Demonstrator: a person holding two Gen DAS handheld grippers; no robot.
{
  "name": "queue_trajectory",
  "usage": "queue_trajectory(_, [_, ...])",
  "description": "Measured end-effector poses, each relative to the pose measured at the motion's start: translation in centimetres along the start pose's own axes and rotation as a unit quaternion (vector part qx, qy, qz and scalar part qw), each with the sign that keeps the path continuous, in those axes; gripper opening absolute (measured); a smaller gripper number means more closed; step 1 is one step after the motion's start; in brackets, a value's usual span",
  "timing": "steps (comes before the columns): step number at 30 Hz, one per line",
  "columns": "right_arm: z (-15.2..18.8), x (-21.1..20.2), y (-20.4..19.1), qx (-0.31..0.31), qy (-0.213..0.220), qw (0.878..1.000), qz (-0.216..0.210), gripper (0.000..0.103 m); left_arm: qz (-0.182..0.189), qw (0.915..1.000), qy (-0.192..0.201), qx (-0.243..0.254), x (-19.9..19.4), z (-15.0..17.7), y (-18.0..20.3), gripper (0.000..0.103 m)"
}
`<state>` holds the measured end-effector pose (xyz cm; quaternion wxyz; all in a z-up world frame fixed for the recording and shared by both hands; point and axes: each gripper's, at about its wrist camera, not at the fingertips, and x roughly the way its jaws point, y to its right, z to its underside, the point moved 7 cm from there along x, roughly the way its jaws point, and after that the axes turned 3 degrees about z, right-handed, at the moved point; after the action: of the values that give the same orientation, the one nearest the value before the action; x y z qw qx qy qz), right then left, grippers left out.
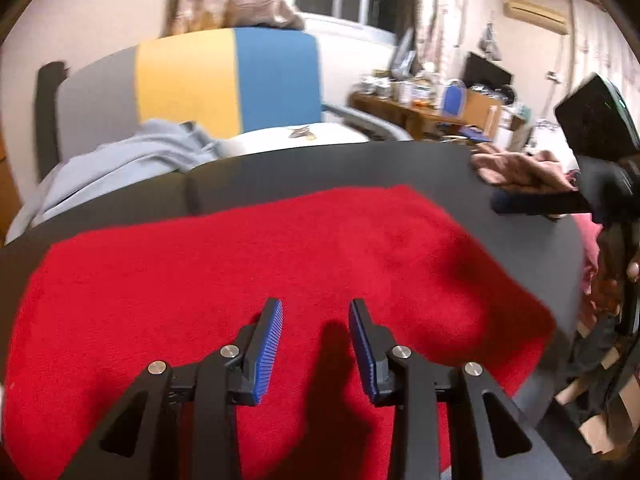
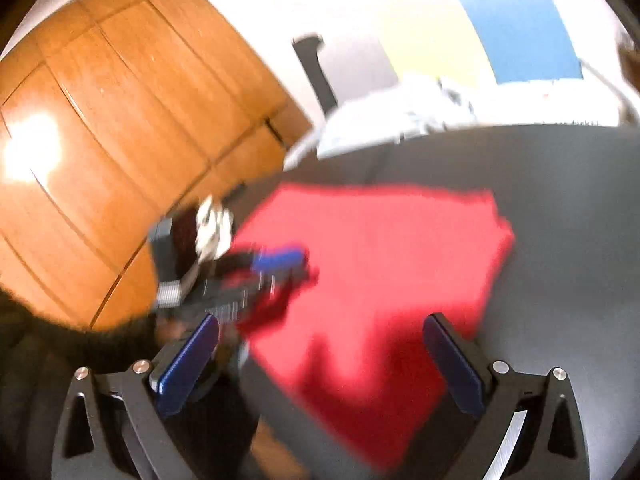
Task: Fold clothes
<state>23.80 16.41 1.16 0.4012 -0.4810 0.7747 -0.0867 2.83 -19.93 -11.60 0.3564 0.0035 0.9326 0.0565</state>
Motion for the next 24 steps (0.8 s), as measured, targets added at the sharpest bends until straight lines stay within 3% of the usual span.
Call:
queue_trajectory(2, [-1.4,2.2,-0.5,0.019,0.034,0.999,0.005,0.103,-0.025,0.999,-0.015,-0.034,0.2,1.4,-2.0,0.035])
queue_trajectory(4, [-2.3,5.4,0.6,0.066,0.047,0.996,0.026,0.103,-0.01,0.9964,-0.017,-0.082,0.4,3.1,-3.2,0.035])
queue_trajectory(7, [-1.0,9.0,4.2,0.112,0.023,0.985,0.131,0.103,-0.004,0.9948,-0.001,-0.102,-0.3,4.1,-2.7,0.035])
queue_trajectory(10, [0.4,9.0,4.6,0.055,0.048,0.988,0.139,0.103,-0.008,0.9943,0.01,-0.106,-0.2,4.4,-2.1,0.035])
queue_trajectory(13, [0.2,10.0,4.5,0.029,0.031,0.985,0.165,0.103,0.006,0.9931,0.009,-0.116,-0.5,4.2,-2.5,0.036])
queue_trajectory(17, [-0.2,9.7,5.3,0.034,0.032,0.987,0.153,0.103,0.051,0.9907,-0.007,-0.126,-1.5,3.8,-4.3,0.036])
queue_trajectory(22, [-0.1,8.2,6.5,0.077,0.061,0.99,0.101,0.103,0.011,0.9902,0.034,-0.135,-4.7,1.4,-11.2,0.048])
queue_trajectory(24, [0.1,8.0,6.3,0.082,0.065,0.99,0.094,0.103,-0.014,0.9885,0.027,-0.148,-4.7,1.2,-14.3,0.049])
